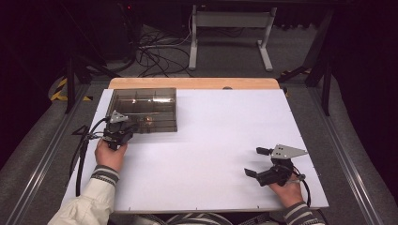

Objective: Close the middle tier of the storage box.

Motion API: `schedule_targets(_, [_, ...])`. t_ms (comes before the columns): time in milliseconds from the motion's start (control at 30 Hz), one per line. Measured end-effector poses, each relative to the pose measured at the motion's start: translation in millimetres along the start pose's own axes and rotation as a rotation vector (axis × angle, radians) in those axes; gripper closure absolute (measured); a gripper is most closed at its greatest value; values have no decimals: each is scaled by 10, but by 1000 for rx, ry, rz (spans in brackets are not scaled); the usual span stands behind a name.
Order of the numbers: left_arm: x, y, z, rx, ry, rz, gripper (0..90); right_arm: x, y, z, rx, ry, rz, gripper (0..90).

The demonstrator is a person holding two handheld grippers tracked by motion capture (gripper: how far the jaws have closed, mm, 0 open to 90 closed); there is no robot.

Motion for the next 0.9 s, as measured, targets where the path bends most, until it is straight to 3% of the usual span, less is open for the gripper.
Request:
schedule_targets(333, [6,157,-93,19,-31,7,803,-7,-9,4,-14,2,3,13])
schedule_targets(600, [-1,312,-209,49,-68,-18,730,-19,-16,15,-26,7,-2,14])
schedule_targets(900, [-25,413,-271,87,-76,-49,707,-18,-11,16,-26,5,-2,14])
Point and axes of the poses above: each handheld gripper's, and its own axes: y roughly backward along the jaws, x roughly out of its underside, z roughly to its left, the point moved 6 cm from there along -y, roughly forward along the jaws, and after that the axes turned 6 degrees about x, right-handed, at the moved point
